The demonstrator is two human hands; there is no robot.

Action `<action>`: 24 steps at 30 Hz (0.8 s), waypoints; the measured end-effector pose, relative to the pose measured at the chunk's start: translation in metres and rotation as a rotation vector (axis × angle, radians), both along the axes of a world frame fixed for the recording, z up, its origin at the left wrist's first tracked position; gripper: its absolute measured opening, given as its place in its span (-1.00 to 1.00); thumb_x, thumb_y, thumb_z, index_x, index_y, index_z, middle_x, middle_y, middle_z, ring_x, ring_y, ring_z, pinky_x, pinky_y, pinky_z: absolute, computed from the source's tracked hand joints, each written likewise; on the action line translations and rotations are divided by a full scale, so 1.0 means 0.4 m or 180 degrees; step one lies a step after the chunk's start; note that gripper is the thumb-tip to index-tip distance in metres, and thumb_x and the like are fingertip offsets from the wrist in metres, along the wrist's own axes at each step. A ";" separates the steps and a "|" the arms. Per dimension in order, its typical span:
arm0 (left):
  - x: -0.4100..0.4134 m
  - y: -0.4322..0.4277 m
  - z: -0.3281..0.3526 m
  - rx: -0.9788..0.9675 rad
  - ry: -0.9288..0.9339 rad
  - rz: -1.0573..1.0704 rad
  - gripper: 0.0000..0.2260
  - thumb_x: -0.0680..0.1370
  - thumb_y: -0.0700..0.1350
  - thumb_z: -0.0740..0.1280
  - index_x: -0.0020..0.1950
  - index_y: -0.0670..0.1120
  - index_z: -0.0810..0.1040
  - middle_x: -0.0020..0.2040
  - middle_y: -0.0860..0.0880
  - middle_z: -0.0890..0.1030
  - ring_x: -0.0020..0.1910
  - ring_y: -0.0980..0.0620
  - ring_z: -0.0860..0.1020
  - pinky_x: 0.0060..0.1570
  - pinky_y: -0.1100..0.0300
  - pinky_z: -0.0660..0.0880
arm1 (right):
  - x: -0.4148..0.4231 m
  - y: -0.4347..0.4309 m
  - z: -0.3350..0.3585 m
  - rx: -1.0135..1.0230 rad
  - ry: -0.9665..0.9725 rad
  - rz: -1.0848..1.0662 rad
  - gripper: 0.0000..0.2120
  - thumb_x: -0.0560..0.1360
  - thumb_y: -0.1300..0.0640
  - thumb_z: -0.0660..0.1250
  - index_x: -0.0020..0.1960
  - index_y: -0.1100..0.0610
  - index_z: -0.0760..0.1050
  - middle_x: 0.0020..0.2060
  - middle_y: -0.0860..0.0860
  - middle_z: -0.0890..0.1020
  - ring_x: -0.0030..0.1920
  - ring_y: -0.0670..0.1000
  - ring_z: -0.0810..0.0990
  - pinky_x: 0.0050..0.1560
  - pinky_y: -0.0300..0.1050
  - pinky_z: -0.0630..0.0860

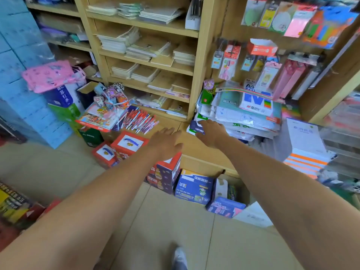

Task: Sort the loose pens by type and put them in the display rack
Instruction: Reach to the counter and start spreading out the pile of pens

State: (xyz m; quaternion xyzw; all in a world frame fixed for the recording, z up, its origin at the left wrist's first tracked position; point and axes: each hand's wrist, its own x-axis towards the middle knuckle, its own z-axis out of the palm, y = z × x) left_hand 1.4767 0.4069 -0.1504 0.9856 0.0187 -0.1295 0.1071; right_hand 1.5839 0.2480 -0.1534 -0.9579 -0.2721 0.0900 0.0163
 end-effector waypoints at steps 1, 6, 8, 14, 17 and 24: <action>0.042 0.027 -0.004 -0.0010 0.0013 0.0044 -0.47 0.66 0.11 0.03 0.59 -0.02 -0.02 0.59 -0.07 -0.02 0.56 -0.07 -0.05 0.50 -0.03 -0.04 | 0.047 0.032 -0.003 0.0003 -0.0004 0.0046 -0.52 0.61 -0.07 0.12 0.45 0.14 0.25 0.38 0.12 0.39 0.36 0.17 0.37 0.32 0.04 0.28; 0.208 0.162 -0.019 -0.0102 0.0040 0.0245 -0.47 0.66 0.10 0.02 0.58 -0.02 -0.02 0.59 -0.06 -0.03 0.56 -0.08 -0.06 0.50 -0.06 -0.02 | 0.242 0.189 -0.007 -0.0026 0.0041 0.0237 -0.51 0.62 -0.07 0.12 0.47 0.13 0.22 0.40 0.13 0.36 0.37 0.19 0.35 0.33 0.08 0.28; 0.261 0.224 -0.028 -0.0161 0.0053 0.0322 -0.47 0.66 0.11 0.02 0.59 -0.02 -0.02 0.59 -0.06 -0.02 0.56 -0.07 -0.06 0.50 -0.06 -0.03 | 0.306 0.255 -0.018 -0.0079 0.0076 0.0279 -0.49 0.61 -0.08 0.13 0.49 0.11 0.21 0.40 0.14 0.36 0.38 0.18 0.35 0.33 0.09 0.27; 0.396 0.424 -0.071 -0.0222 0.0082 0.0430 -0.47 0.65 0.11 0.05 0.58 0.03 -0.01 0.59 -0.06 0.01 0.56 -0.05 -0.03 0.50 -0.05 -0.02 | 0.445 0.463 -0.072 -0.0162 0.0100 0.0405 -0.46 0.61 -0.10 0.13 0.51 0.10 0.18 0.42 0.13 0.34 0.40 0.16 0.33 0.34 0.06 0.28; 0.455 0.544 -0.098 -0.0217 0.0060 0.0349 -0.49 0.65 0.09 0.08 0.57 -0.01 0.07 0.57 -0.08 0.08 0.54 -0.08 0.05 0.48 -0.03 0.05 | 0.499 0.579 -0.100 -0.0204 0.0147 0.0368 -0.46 0.61 -0.10 0.12 0.51 0.10 0.16 0.44 0.13 0.32 0.41 0.17 0.31 0.33 0.06 0.28; 0.565 0.813 -0.142 -0.0052 0.0047 0.0116 -0.46 0.63 0.15 0.00 0.57 -0.04 0.09 0.57 -0.09 0.09 0.55 -0.06 0.04 0.50 0.01 -0.03 | 0.602 0.836 -0.153 -0.0303 0.0279 0.0114 -0.48 0.62 -0.12 0.09 0.48 0.12 0.18 0.40 0.16 0.36 0.39 0.20 0.33 0.32 0.08 0.29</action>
